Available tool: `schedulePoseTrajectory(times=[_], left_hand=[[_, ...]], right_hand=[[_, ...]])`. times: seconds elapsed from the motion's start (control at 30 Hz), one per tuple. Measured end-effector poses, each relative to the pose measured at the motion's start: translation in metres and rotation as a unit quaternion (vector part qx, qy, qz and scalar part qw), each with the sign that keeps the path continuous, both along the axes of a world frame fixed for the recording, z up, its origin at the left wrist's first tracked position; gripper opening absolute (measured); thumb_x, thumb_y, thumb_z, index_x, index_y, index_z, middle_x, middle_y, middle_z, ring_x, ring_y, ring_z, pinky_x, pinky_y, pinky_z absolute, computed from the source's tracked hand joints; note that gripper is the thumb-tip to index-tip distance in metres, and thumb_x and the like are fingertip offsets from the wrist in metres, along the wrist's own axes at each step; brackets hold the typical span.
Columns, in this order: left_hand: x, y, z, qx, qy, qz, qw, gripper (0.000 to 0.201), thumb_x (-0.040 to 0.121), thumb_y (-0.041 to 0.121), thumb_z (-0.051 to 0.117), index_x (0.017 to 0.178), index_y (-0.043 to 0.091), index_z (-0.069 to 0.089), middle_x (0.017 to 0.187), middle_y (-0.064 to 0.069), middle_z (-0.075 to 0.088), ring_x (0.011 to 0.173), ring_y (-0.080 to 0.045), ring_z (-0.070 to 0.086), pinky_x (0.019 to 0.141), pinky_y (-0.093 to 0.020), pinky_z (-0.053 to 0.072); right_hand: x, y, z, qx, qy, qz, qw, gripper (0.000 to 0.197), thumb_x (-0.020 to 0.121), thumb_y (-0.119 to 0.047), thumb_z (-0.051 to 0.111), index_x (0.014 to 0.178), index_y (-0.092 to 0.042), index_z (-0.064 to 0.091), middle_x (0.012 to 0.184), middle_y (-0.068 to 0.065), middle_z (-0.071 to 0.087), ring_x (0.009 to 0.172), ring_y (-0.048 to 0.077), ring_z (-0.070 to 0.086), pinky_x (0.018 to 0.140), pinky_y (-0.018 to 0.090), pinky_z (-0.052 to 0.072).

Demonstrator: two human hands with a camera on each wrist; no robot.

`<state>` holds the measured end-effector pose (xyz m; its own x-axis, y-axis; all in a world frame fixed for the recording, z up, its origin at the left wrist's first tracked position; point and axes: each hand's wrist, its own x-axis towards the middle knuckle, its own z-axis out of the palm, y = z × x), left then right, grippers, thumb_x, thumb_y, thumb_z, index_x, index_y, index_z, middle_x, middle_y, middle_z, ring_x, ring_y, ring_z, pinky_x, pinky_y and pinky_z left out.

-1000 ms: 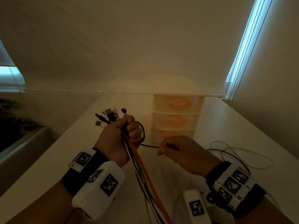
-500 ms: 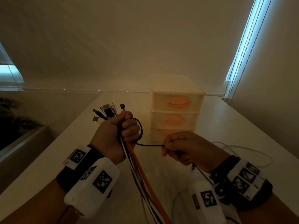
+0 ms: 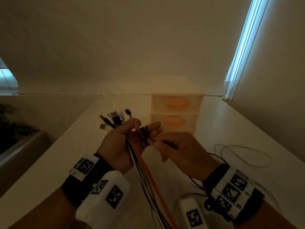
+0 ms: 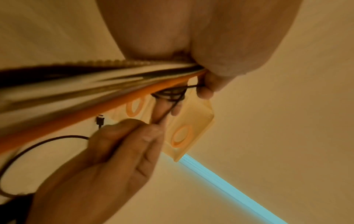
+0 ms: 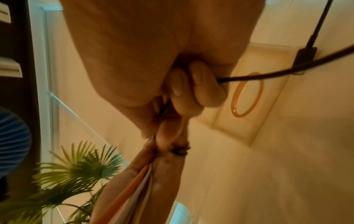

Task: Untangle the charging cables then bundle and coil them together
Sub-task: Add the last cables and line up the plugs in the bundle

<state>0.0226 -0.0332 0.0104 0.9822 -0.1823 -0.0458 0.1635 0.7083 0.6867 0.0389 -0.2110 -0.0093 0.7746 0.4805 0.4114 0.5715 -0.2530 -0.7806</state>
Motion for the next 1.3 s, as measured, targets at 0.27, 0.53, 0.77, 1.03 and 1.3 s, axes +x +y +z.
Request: schedulePoseTrajectory(times=[0.27,0.53,0.77,1.03,1.3], left_hand=[[0.007,0.009,-0.006,-0.044,0.012,0.037,0.998,0.032,0.102,0.027,0.039,0.073,0.014,0.046,0.061,0.002,0.042,0.05,-0.014,0.045,0.044,-0.022,0.039],[0.01,0.015,-0.004,-0.058,-0.003,0.017,0.998,0.033,0.101,0.027,0.039,0.071,0.015,0.047,0.058,0.004,0.035,0.047,-0.011,0.036,0.042,-0.02,0.032],[0.001,0.012,-0.003,0.1,-0.006,-0.096,0.99,0.028,0.096,0.026,0.044,0.071,0.013,0.046,0.058,-0.001,0.037,0.047,-0.015,0.037,0.045,-0.022,0.033],[-0.001,-0.006,-0.011,0.071,0.021,-0.081,0.994,0.036,0.102,0.03,0.043,0.073,0.008,0.048,0.104,-0.028,0.066,0.103,-0.039,0.064,0.106,-0.046,0.046],[0.007,0.008,-0.01,-0.069,0.024,0.043,0.996,0.034,0.103,0.028,0.038,0.073,0.014,0.046,0.061,0.002,0.037,0.049,-0.014,0.042,0.044,-0.023,0.037]], right_hand=[[0.018,-0.016,-0.008,-0.108,0.041,-0.091,0.989,0.019,0.094,-0.036,0.062,0.082,-0.025,0.071,0.084,0.002,0.07,0.083,0.021,0.065,0.081,0.039,0.054],[0.013,-0.026,0.004,-0.22,0.154,0.0,0.963,0.021,0.097,-0.026,0.057,0.088,-0.018,0.075,0.059,-0.016,0.055,0.056,0.001,0.048,0.058,0.017,0.041],[0.032,-0.031,-0.002,-0.213,0.034,-0.197,0.956,0.028,0.098,-0.036,0.056,0.075,-0.02,0.06,0.071,-0.007,0.055,0.066,0.007,0.051,0.057,0.019,0.034],[0.006,-0.007,0.003,0.033,0.009,-0.016,0.999,0.016,0.094,-0.012,0.065,0.087,-0.015,0.078,0.077,-0.002,0.075,0.073,0.002,0.067,0.072,0.02,0.053],[0.019,-0.021,-0.006,-0.217,0.044,-0.058,0.973,0.027,0.097,-0.043,0.056,0.082,-0.029,0.074,0.076,-0.013,0.065,0.07,0.005,0.061,0.076,0.031,0.054]])
